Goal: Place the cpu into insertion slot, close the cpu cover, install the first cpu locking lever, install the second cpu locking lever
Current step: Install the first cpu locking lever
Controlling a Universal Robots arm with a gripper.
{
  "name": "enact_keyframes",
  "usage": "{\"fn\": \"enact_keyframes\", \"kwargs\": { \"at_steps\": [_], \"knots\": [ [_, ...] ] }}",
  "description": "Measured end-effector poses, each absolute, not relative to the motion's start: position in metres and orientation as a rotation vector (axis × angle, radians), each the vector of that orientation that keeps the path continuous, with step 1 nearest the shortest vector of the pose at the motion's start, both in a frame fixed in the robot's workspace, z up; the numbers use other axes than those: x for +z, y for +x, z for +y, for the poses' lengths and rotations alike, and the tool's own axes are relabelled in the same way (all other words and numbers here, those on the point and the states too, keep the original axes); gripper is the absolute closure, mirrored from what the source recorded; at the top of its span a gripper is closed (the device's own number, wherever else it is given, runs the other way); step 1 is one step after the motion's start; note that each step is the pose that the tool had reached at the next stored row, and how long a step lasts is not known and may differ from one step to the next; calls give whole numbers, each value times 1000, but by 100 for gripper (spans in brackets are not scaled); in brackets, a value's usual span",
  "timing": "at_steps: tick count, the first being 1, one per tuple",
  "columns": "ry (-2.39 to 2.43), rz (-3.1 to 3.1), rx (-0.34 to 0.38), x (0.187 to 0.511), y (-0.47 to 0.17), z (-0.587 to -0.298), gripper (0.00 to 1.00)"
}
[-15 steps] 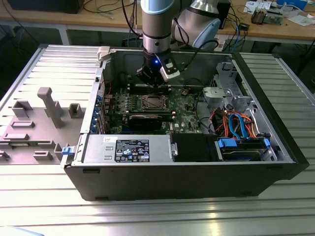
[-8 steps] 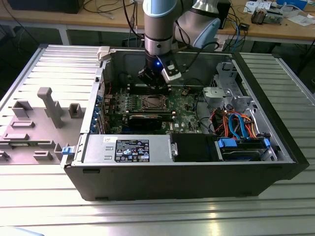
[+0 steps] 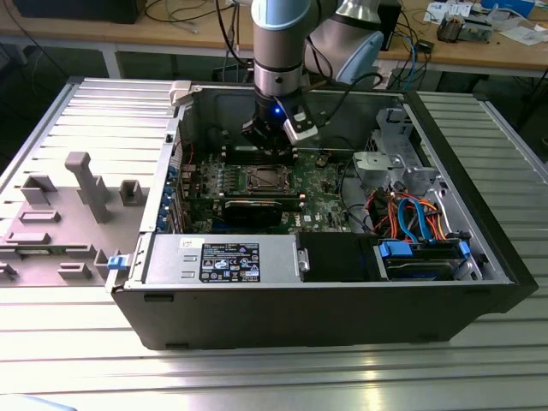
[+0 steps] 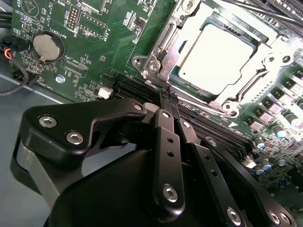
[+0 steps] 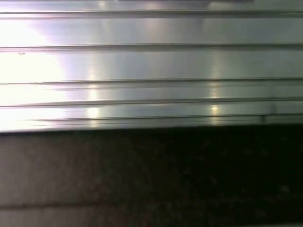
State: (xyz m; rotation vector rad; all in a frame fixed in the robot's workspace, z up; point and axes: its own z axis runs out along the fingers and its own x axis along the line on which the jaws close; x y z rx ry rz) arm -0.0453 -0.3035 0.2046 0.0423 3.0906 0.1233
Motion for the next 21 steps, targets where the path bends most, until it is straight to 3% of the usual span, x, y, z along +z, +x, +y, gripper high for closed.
{"fn": "enact_keyframes", "kwargs": {
  "at_steps": [21],
  "knots": [
    [42,3095,112,201,-43,-303,89]
  ]
}}
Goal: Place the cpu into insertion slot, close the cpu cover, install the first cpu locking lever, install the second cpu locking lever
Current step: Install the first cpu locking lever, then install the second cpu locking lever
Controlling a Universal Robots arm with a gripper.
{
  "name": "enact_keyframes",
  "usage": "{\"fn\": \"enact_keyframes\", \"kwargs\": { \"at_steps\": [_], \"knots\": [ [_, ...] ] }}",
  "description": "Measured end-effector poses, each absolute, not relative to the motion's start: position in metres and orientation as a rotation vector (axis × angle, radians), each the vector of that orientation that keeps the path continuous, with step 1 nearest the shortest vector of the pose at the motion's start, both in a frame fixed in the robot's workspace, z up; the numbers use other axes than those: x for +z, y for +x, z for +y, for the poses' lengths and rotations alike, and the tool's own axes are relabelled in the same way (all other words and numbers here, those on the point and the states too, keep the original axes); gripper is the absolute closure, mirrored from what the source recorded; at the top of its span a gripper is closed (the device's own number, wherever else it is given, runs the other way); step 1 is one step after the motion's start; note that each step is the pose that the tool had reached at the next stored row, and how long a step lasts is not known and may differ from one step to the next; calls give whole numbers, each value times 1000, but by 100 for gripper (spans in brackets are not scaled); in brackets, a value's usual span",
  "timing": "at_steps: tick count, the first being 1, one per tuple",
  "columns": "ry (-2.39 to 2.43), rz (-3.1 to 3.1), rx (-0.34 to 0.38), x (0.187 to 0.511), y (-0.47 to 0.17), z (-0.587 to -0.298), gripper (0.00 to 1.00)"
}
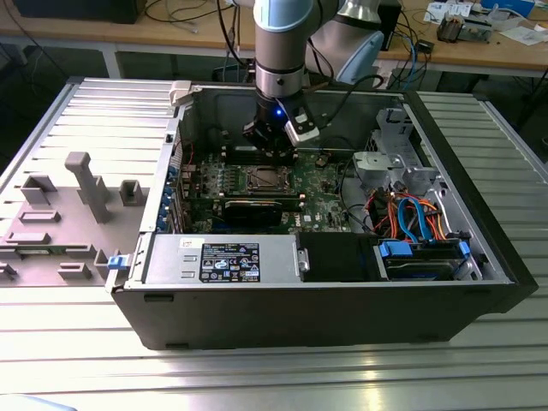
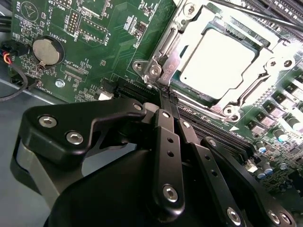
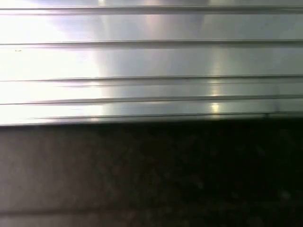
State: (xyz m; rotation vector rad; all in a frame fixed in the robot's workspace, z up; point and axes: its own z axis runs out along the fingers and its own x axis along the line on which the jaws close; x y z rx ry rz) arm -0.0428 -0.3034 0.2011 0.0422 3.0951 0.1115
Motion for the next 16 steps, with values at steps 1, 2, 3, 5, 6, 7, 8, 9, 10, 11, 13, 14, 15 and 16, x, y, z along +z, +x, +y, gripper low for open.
{"fn": "enact_keyframes", "kwargs": {
  "at_steps": [1,2,3,5,6,7,8,9,10,11,13,14,15,16],
  "knots": [
    [42,3095,112,201,-43,-303,89],
    [42,3095,113,202,-43,-303,89],
    [42,3094,114,203,-43,-303,89],
    [42,3095,112,209,-43,-303,89],
    [42,3095,112,210,-43,-304,89],
    [42,3095,112,211,-43,-304,89],
    [42,3095,112,211,-43,-305,89],
    [42,3095,112,211,-43,-306,89],
    [42,3095,112,211,-43,-310,89],
    [42,3095,112,211,-43,-311,89],
    [42,3095,112,211,-43,-311,89],
    [42,3095,112,211,-43,-312,89],
    [42,3095,112,211,-43,-312,89],
    [42,3095,112,211,-43,-313,89]
  ]
}}
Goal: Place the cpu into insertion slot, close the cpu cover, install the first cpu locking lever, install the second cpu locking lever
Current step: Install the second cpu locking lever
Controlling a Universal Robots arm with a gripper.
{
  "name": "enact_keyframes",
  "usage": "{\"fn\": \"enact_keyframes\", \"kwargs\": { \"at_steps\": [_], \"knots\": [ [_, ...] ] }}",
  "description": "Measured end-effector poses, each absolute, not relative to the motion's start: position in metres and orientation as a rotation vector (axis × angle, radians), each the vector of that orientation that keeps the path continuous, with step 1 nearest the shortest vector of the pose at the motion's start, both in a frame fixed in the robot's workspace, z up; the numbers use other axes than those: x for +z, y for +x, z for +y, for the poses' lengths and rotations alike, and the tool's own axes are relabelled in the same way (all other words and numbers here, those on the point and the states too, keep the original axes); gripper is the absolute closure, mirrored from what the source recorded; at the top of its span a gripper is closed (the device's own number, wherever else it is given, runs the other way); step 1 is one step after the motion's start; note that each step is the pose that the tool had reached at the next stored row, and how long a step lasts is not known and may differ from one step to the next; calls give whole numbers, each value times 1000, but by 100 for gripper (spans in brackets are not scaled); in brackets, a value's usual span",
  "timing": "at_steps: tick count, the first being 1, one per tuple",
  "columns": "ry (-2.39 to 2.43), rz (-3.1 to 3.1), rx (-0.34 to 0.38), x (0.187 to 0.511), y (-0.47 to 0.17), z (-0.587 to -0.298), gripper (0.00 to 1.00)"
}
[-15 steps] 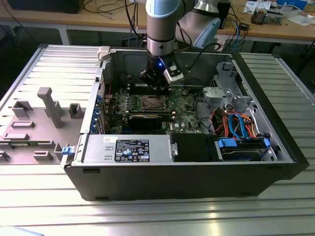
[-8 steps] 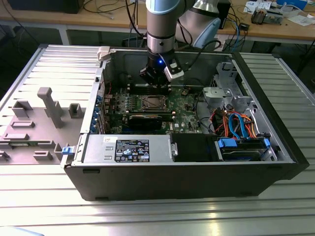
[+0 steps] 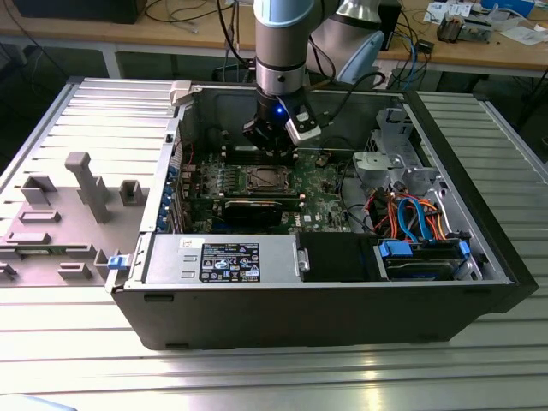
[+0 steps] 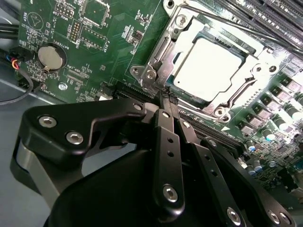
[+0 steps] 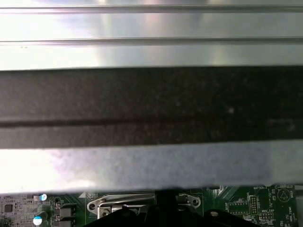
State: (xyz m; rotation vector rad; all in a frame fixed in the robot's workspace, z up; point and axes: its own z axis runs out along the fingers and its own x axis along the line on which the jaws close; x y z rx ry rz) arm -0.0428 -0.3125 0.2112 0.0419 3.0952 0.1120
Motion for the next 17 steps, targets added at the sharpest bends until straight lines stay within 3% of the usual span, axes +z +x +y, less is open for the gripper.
{"fn": "enact_keyframes", "kwargs": {
  "at_steps": [17],
  "knots": [
    [42,3095,112,211,-43,-316,89]
  ]
}}
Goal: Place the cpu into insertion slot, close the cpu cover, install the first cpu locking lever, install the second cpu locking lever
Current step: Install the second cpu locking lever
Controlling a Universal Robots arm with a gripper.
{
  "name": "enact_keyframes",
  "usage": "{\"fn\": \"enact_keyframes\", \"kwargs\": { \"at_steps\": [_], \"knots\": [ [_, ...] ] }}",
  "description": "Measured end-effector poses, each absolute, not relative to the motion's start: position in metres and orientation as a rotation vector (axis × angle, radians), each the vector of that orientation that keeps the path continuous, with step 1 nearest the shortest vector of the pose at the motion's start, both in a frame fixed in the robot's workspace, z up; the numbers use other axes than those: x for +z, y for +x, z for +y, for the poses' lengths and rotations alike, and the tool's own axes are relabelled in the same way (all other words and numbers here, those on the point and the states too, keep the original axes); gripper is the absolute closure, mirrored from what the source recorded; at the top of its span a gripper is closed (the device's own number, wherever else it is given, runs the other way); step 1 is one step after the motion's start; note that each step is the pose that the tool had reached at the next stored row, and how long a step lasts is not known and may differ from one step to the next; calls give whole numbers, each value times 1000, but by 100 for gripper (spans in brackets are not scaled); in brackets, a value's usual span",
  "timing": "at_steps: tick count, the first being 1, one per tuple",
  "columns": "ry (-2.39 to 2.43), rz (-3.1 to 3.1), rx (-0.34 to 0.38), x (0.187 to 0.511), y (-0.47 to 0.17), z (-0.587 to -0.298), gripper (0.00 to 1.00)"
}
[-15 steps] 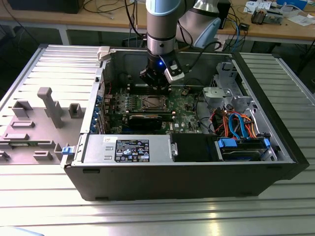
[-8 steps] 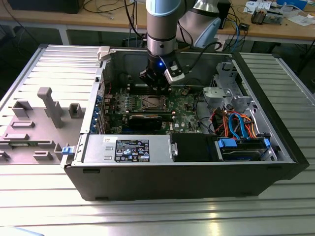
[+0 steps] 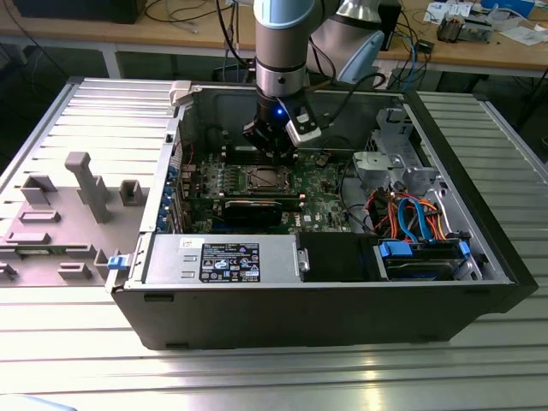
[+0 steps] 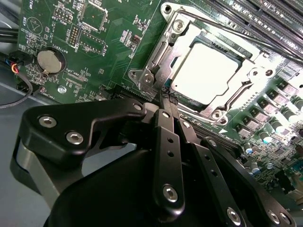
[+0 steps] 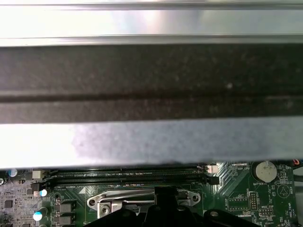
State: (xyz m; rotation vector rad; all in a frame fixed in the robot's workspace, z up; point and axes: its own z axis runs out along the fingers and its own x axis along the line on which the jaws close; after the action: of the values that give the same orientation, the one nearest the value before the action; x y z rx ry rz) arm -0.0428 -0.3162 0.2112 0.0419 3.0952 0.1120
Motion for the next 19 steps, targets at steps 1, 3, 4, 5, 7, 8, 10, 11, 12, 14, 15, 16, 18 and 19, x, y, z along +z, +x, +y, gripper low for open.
{"fn": "enact_keyframes", "kwargs": {
  "at_steps": [1,3,4,5,7,8,10,11,12,14,15,16,18,19],
  "knots": [
    [42,3095,112,211,-43,-316,89],
    [42,3098,112,211,-42,-316,89],
    [42,3100,112,211,-42,-316,89],
    [42,3100,112,211,-42,-316,89],
    [42,3100,113,211,-42,-317,89],
    [42,3100,112,212,-42,-317,89],
    [43,3100,112,215,-42,-318,89],
    [43,3100,112,218,-42,-318,89],
    [42,3100,112,221,-42,-319,89],
    [42,3100,112,223,-42,-321,89],
    [43,3100,112,223,-42,-322,89],
    [43,3100,111,223,-42,-323,89],
    [43,3100,103,222,-42,-324,89],
    [43,3100,101,222,-42,-325,89]
  ]
}}
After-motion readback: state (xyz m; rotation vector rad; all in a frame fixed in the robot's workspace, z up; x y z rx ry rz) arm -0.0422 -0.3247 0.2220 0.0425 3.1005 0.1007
